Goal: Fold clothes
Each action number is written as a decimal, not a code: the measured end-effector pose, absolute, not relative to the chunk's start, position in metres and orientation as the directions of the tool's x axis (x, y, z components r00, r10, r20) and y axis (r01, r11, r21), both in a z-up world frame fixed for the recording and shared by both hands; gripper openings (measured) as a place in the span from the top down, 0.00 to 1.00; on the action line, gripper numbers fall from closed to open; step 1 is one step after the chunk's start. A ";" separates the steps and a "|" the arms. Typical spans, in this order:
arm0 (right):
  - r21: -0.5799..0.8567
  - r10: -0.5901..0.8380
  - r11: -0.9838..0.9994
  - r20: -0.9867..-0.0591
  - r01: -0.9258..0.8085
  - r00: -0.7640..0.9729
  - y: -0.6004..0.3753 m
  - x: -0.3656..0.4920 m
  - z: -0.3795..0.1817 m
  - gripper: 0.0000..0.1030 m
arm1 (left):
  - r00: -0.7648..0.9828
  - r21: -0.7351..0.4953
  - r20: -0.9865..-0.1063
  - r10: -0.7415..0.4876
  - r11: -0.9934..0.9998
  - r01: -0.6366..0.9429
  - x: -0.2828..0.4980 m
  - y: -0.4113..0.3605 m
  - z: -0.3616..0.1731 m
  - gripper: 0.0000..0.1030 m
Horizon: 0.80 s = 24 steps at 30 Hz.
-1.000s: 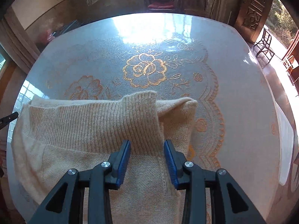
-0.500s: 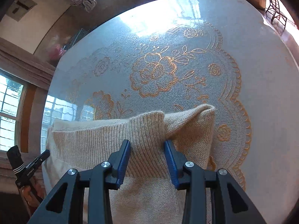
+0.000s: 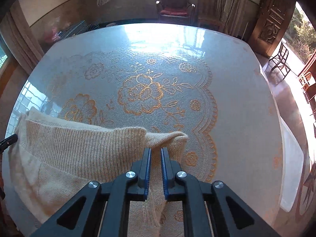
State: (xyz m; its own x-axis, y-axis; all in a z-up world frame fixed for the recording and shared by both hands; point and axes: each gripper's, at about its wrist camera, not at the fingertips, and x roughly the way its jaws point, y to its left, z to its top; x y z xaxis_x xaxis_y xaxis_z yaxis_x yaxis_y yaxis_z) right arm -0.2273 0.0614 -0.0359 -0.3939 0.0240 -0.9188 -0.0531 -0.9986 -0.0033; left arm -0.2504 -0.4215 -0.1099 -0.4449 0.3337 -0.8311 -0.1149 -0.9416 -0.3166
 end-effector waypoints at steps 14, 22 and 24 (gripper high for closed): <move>0.332 -0.326 -0.943 -0.922 0.006 -0.209 0.081 -0.231 -0.080 0.66 | -0.429 -0.333 -0.827 0.362 -0.932 -0.144 -0.237 -0.438 -0.118 0.72; 0.209 -0.226 -0.974 -0.942 0.091 -0.249 0.053 -0.210 -0.078 0.81 | -0.466 -0.260 -0.831 0.305 -0.952 -0.160 -0.242 -0.419 -0.108 0.72; -0.093 0.041 -0.986 -0.943 0.141 -0.330 0.031 -0.198 -0.066 0.88 | -0.476 -0.240 -0.830 0.289 -0.957 -0.163 -0.242 -0.415 -0.105 0.72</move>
